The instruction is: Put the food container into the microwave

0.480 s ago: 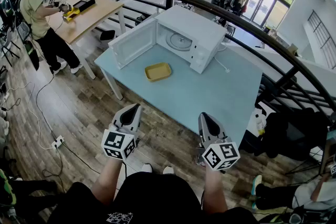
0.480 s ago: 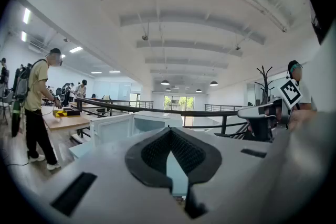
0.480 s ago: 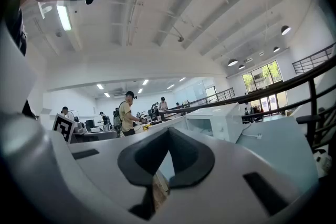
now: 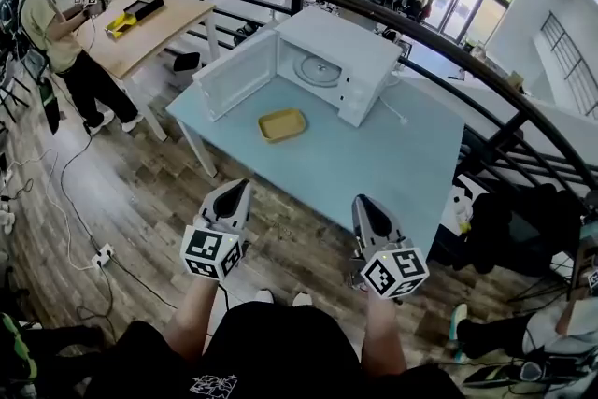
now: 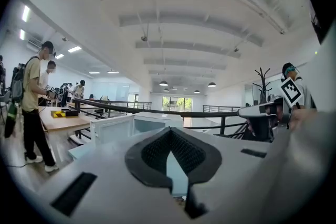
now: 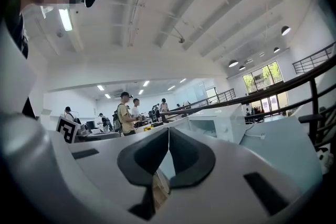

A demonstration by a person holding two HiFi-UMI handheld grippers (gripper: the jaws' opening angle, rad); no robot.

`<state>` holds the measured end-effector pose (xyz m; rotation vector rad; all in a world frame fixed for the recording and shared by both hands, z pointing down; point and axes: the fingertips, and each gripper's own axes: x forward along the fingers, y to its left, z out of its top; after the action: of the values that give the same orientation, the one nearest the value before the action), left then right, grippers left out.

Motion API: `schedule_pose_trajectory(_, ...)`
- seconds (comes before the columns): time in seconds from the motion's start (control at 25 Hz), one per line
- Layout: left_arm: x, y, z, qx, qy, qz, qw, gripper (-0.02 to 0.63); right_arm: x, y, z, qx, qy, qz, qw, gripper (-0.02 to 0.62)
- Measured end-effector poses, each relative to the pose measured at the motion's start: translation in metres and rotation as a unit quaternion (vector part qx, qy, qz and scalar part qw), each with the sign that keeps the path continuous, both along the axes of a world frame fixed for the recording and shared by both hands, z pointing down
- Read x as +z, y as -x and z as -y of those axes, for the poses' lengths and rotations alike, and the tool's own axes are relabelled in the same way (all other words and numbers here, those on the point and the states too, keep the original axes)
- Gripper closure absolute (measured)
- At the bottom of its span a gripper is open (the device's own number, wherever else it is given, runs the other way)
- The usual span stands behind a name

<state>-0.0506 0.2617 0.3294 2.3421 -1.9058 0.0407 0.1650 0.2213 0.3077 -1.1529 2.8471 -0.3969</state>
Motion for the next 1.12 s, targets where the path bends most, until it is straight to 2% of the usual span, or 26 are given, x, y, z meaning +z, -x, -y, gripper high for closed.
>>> schedule_pose_trajectory(0.28, 0.006, 0.008, -0.001, 0.019, 0.004, -0.015, 0.9997, 0.598, 0.002, 0.007, -0.001, 0.013, 0.012, 0.014, 1.0, 0.588)
schedule_pose_trajectory(0.6, 0.01, 0.024, -0.009, 0.037, 0.003, -0.009, 0.9993, 0.598, 0.002, 0.026, -0.013, 0.018, 0.008, 0.013, 1.0, 0.589)
schedule_pose_trajectory(0.92, 0.015, 0.041, -0.017, 0.054, 0.003, -0.024, 0.9982, 0.598, 0.005, 0.043, -0.023, 0.022, 0.01, 0.011, 1.0, 0.589)
schedule_pose_trajectory(1.12, 0.019, 0.059, -0.026, 0.05, 0.005, -0.026, 0.9984, 0.598, 0.007, 0.051, -0.027, 0.029, 0.015, 0.012, 0.999, 0.589)
